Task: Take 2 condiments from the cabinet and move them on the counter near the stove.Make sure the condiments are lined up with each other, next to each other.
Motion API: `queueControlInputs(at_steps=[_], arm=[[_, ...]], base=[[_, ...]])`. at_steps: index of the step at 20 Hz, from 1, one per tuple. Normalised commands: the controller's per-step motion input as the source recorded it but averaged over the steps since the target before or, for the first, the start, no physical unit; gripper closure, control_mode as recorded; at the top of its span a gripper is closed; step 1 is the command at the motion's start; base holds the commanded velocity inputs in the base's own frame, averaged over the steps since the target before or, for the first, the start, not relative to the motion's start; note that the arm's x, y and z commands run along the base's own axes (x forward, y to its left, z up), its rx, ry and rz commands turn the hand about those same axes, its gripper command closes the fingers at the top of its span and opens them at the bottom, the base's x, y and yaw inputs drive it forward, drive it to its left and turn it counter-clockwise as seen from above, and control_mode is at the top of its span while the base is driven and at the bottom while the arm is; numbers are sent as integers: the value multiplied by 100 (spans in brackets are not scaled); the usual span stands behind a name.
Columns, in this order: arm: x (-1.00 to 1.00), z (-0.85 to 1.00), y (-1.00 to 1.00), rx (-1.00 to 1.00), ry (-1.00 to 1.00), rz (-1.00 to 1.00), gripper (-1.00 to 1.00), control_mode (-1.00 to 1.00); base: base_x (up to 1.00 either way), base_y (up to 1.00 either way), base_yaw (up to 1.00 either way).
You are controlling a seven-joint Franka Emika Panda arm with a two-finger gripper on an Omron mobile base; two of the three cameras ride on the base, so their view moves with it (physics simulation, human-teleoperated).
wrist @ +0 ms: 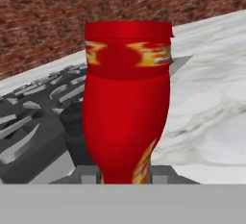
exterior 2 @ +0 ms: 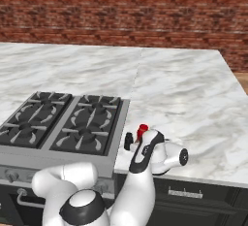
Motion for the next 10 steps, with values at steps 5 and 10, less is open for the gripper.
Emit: queueControlInputs(at_steps=[5,10], arm=[[7,-10,2,0,0,0,100,-100],[5,-11,10,0,0,0,100,-100]], base=[[0,0,0],[0,0,0]])
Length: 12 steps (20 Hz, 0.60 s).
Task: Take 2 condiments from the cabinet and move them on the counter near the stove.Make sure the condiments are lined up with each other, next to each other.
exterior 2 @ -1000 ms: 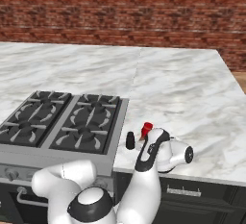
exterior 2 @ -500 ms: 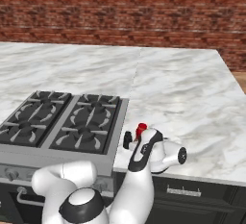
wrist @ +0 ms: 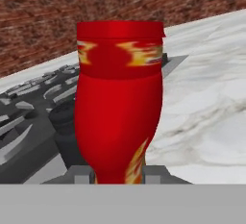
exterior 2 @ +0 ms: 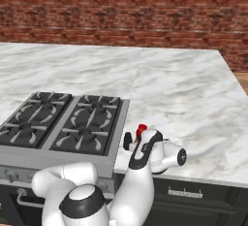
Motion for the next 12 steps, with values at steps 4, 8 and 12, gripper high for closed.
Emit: queueControlInputs(at_steps=[4,8,12], arm=[[1,-3,12,0,0,0,100,-100],[0,-11,21,0,0,0,100,-100],[0,-29,28,0,0,0,-100,-100]], base=[[0,0,0],[0,0,0],[0,0,0]])
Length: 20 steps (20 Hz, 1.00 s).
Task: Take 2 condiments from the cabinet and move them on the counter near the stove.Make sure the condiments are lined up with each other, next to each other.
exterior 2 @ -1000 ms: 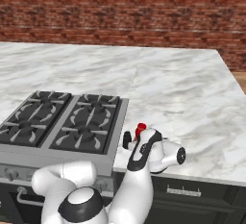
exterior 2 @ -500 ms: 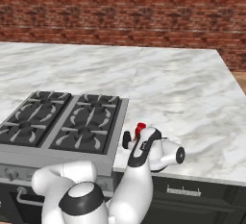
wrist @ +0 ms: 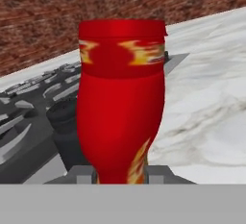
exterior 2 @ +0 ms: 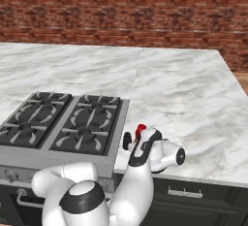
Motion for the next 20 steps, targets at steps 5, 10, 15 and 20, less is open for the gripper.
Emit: queueControlInputs(at_steps=[5,10,15,20], arm=[[0,-32,21,0,0,0,-100,-100],[0,-15,14,0,0,0,-100,-100],[0,-5,16,0,0,0,-100,-100],[0,0,13,0,-1,0,-100,-100]], base=[[0,0,0],[0,0,0],[0,0,0],[0,0,0]])
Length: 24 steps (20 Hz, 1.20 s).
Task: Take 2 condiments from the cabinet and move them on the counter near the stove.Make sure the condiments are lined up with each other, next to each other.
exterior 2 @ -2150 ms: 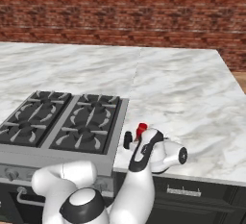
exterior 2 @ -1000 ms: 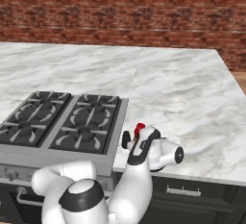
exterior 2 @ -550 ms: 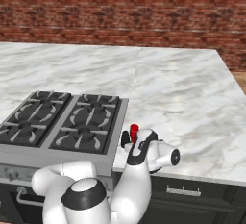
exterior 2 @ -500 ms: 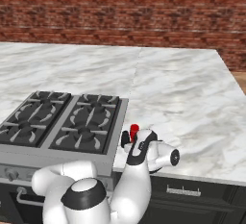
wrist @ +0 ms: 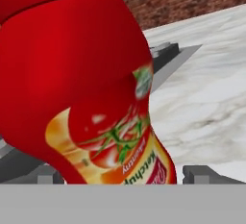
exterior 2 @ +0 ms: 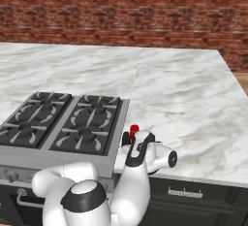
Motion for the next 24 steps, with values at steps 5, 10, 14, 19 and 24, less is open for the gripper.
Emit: queueControlInputs(at_steps=[5,10,14,19,24], arm=[[1,0,8,0,-3,0,-100,-100],[0,0,0,0,0,0,-100,-100],[0,0,0,0,0,0,-100,-100],[0,1,-1,0,0,0,-100,-100],[-7,8,-6,0,0,0,-100,-100]], base=[[0,0,0],[0,0,0],[0,0,0],[0,0,0],[0,0,0]])
